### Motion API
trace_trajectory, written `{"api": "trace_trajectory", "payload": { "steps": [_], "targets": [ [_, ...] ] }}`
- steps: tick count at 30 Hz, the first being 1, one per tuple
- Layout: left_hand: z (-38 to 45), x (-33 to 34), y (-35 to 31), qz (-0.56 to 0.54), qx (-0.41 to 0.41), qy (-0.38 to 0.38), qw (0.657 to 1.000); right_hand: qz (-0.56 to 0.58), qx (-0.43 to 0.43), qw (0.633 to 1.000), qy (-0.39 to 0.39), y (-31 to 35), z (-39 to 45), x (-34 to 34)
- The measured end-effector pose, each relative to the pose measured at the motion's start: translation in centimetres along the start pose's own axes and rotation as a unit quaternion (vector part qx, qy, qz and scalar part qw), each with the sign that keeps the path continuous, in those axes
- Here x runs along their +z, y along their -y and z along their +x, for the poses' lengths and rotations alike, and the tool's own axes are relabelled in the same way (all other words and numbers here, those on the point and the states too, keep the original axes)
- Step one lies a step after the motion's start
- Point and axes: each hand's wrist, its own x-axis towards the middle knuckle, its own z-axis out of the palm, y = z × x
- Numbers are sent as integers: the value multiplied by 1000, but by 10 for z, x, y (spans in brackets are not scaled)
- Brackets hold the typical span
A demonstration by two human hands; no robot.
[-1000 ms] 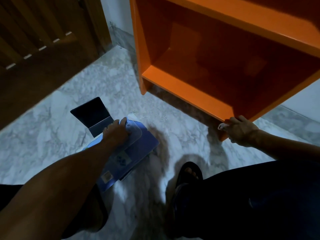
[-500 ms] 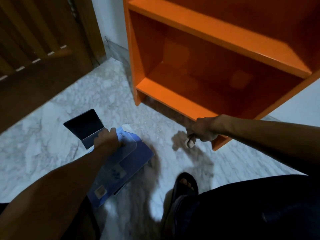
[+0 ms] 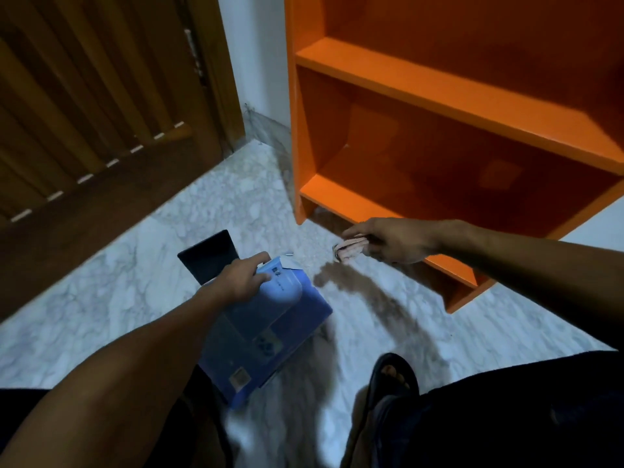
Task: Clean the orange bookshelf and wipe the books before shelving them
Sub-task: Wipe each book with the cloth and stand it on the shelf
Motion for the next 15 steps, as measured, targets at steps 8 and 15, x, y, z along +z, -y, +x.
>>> {"api": "trace_trajectory", "payload": {
  "steps": [8, 15],
  "targets": [
    [-38, -91, -58, -145, 28, -157, 977, 533, -18, 827, -179, 34, -22, -34],
    [-66, -185, -115, -261, 66, -248, 931, 645, -88, 712, -264, 74, -37, -62]
  ]
}}
